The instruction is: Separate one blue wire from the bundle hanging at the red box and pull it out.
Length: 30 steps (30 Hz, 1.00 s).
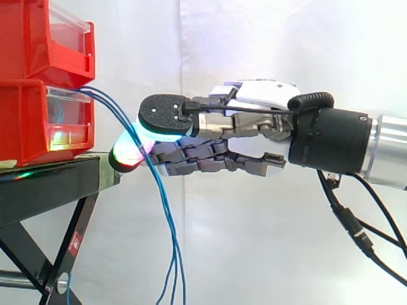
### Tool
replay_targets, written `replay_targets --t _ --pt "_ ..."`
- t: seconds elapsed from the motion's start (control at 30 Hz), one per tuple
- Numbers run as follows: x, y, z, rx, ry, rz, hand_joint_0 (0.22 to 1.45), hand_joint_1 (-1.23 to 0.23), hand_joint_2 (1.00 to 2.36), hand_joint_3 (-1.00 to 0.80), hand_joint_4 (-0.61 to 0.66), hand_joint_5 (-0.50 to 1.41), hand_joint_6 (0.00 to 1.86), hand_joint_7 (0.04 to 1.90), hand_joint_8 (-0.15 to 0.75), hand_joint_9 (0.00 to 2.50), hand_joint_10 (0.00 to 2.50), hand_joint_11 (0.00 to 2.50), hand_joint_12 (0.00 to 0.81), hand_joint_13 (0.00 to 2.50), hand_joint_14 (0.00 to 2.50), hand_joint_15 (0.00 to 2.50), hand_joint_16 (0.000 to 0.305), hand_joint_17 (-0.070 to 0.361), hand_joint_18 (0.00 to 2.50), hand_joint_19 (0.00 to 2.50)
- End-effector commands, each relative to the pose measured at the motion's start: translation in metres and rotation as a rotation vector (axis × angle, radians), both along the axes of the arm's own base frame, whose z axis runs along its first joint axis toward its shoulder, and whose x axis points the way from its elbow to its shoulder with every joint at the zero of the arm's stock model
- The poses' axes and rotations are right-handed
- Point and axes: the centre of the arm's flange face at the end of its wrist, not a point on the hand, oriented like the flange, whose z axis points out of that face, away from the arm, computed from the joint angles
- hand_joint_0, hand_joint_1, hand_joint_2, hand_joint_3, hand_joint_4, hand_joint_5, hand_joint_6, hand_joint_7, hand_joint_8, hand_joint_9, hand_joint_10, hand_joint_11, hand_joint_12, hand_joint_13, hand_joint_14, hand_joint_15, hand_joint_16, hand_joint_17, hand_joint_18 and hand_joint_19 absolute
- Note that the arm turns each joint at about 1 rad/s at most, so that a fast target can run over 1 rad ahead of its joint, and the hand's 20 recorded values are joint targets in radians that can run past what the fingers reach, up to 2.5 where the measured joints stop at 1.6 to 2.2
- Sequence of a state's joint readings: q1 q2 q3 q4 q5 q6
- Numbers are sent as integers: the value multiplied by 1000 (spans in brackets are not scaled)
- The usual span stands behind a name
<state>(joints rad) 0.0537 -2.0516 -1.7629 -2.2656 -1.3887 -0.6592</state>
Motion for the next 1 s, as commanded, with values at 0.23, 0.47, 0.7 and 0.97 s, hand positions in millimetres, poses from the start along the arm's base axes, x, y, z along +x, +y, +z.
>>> replay_targets --t 0.23,0.47,0.7,0.97 --pt "0 0 0 -7 2 -5 577 -583 1001 -486 296 -171 502 1098 292 354 2 114 362 196 4 134 55 125 114 228" --pt "0 6 -3 -16 17 -2 579 -585 1001 -489 297 -168 502 1116 291 354 2 109 362 201 4 132 55 124 116 227" --pt "0 6 -4 -16 20 0 587 -611 1001 -485 283 -156 502 1163 297 387 1 93 364 233 3 116 55 125 166 193" --pt "-1 5 -4 -18 21 4 596 -623 1003 -471 262 -149 501 1231 298 397 3 101 363 249 4 111 56 125 190 188"
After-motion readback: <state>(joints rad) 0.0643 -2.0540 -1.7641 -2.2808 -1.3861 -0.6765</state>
